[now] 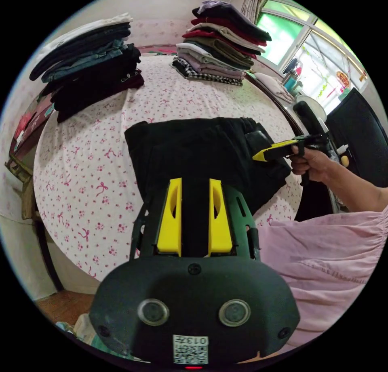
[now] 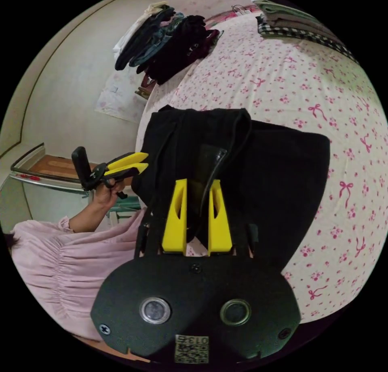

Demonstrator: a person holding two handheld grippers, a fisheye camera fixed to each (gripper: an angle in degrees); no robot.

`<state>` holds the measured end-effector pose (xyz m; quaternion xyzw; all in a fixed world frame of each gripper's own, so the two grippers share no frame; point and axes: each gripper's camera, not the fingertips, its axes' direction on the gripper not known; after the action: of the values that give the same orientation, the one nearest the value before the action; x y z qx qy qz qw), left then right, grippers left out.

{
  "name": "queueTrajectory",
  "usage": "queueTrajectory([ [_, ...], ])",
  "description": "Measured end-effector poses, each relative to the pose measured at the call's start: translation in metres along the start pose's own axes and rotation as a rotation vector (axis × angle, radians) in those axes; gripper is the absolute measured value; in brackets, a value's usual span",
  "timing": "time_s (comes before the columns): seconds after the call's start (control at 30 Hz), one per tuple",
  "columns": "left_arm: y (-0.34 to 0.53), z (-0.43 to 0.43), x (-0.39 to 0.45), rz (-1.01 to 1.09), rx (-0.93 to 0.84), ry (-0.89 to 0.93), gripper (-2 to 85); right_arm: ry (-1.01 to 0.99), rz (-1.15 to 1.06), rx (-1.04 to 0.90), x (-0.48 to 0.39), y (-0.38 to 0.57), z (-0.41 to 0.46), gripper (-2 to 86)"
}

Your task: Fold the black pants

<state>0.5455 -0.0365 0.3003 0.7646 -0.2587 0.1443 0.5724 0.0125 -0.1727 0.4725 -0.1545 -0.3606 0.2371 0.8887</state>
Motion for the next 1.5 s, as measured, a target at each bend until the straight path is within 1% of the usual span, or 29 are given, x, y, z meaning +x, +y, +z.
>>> queueTrajectory([
  [0.03,-0.004,0.002,0.002,-0.006,0.004,0.005,9.5,-0.022,-0.013,0.002,-0.001,0.002,-0.007,7.2],
  [0.17,-0.016,-0.008,0.012,0.018,0.047,0.035,8.9,0.123,-0.205,0.099,-0.048,0.022,-0.057,6.1],
  [0.23,-0.025,-0.018,0.017,0.044,0.094,0.036,8.9,0.177,-0.242,0.162,-0.062,0.037,-0.09,6.2],
  [0.33,-0.038,-0.011,0.018,0.064,0.101,0.025,9.0,0.254,-0.171,0.173,-0.049,0.058,-0.124,6.9],
  [0.47,-0.056,0.023,0.018,0.095,0.027,0.006,8.9,0.304,0.061,0.007,0.013,0.075,-0.113,9.2],
  [0.5,-0.062,0.031,0.017,0.101,-0.007,-0.022,8.7,0.256,0.085,0.038,0.021,0.082,-0.12,9.4],
  [0.57,-0.069,0.029,0.017,0.109,0.026,-0.05,8.2,0.24,0.114,0.106,0.021,0.093,-0.141,8.9],
  [0.6,-0.073,0.026,0.016,0.113,0.059,-0.07,8.0,0.266,0.113,0.138,0.018,0.097,-0.15,8.7],
  [0.67,-0.082,0.032,0.015,0.129,0.052,-0.088,7.8,0.335,0.1,0.241,0.005,0.112,-0.178,7.6],
  [0.73,-0.091,0.06,0.013,0.156,-0.044,-0.109,7.6,0.359,0.054,0.271,-0.007,0.116,-0.184,7.0],
  [0.8,-0.093,0.081,0.01,0.157,-0.105,-0.132,7.3,0.426,-0.028,0.224,-0.02,0.113,-0.17,5.8],
  [0.83,-0.093,0.087,0.01,0.171,-0.101,-0.155,6.9,0.448,-0.042,0.198,-0.022,0.112,-0.164,5.4],
  [0.87,-0.092,0.088,0.01,0.178,-0.097,-0.169,6.7,0.513,-0.053,0.13,-0.021,0.11,-0.15,4.6],
  [0.9,-0.092,0.092,0.009,0.189,-0.095,-0.19,6.3,0.551,-0.086,0.108,-0.019,0.112,-0.142,3.9],
  [0.97,-0.091,0.095,0.005,0.204,-0.093,-0.2,5.5,0.532,-0.082,0.119,-0.017,0.116,-0.147,3.1],
  [1.03,-0.091,0.094,-0.012,0.143,-0.101,-0.16,3.4,0.545,-0.071,0.104,-0.019,0.12,-0.158,3.2],
  [1.07,-0.091,0.092,-0.018,0.116,-0.103,-0.135,4.1,0.533,-0.078,0.106,-0.021,0.125,-0.167,4.5],
  [1.1,-0.087,0.086,-0.032,0.074,-0.081,-0.053,5.6,0.516,-0.063,0.139,-0.022,0.134,-0.18,6.7],
  [1.13,-0.08,0.079,-0.048,0.014,-0.038,0.023,9.1,0.498,-0.056,0.164,-0.022,0.139,-0.186,8.2],
  [1.17,-0.075,0.076,-0.056,-0.018,-0.02,0.052,10.9,0.444,-0.021,0.213,-0.019,0.149,-0.198,11.3],
  [1.2,-0.066,0.074,-0.074,-0.083,-0.003,0.096,12.6,0.41,-0.002,0.227,-0.016,0.154,-0.202,12.1],
  [1.27,-0.05,0.076,-0.101,-0.171,0.021,0.18,14.4,0.271,0.061,0.254,-0.002,0.169,-0.211,15.0],
  [1.33,-0.032,0.09,-0.133,-0.276,0.012,0.292,16.3,0.204,0.107,0.262,0.008,0.176,-0.211,16.3],
  [1.43,-0.022,0.108,-0.151,-0.311,-0.008,0.367,16.7,0.13,0.158,0.261,0.017,0.18,-0.21,17.1],
  [1.5,-0.022,0.12,-0.154,-0.288,-0.043,0.395,16.4,0.103,0.176,0.241,0.018,0.181,-0.208,17.1],
])
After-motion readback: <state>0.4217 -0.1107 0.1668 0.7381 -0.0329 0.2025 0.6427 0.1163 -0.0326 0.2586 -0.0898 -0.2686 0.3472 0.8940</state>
